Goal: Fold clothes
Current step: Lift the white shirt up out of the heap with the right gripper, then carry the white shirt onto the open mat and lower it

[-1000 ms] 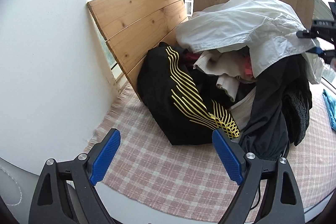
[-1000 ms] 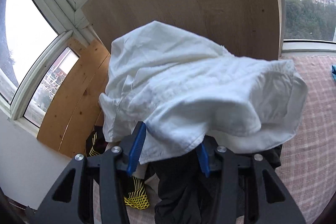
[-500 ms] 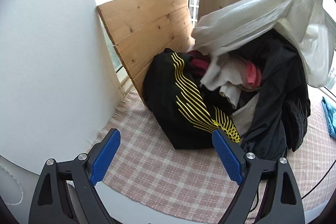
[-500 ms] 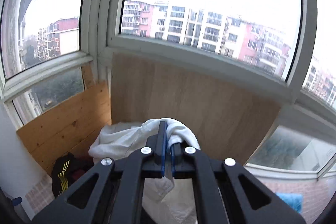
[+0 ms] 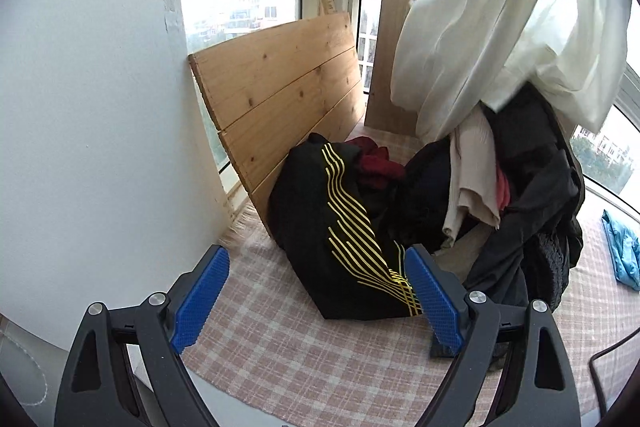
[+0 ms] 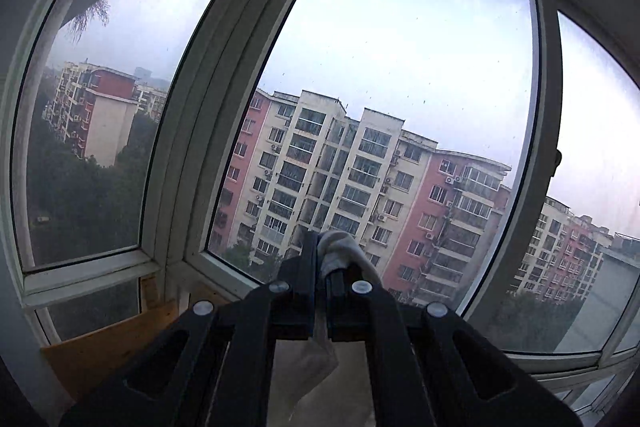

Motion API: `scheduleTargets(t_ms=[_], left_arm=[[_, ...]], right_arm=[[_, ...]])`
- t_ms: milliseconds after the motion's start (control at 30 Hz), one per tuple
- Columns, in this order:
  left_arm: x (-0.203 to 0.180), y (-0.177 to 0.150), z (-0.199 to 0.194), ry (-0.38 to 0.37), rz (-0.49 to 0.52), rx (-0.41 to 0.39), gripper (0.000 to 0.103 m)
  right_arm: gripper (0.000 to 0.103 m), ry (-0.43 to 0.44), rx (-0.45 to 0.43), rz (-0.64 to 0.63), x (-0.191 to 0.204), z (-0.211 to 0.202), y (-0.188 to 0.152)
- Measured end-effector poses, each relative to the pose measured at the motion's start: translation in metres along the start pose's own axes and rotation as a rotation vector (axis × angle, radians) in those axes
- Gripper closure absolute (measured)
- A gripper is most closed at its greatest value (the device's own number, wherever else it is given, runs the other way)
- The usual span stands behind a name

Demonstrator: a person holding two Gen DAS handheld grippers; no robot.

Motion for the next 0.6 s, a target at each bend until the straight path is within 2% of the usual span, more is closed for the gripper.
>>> scheduleTargets(t_ms=[167,300,467,600], left_arm=[[-0.003,0.002,-0.006,-0.020,0.010,-0.014,0.014],[-0.001,0.006,-0.010,-0.024,0.005,-0.026,0.014],[-0.013,0.012,-0.013,-0.023,0.044,-0.041,0.014],[-0.040,0.014,-0.026,-0.048,0.104,-0.071,0.014]], right_arm=[[0.100,-0.074,-0.162,0.038,-0.042,-0.054,0.071],[0.100,-0.152,-0.216,0.061,-0.094,-0.106,0.096],[0.100,-0.231,-0.193,0.055,-0.152,-0.155,0.090],[0.100,-0.249,-0.115,0.062,-0.197,-0.176,0.055]])
Point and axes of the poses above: each gripper's, at about its wrist camera, not at the fingertips, and z roughly the way its jaws point, x to its left, y to its top, the point moved 4 cm from there along z, roughly the way its jaws point, and after that the axes turned 4 degrees about -z, right-handed, at the moved point
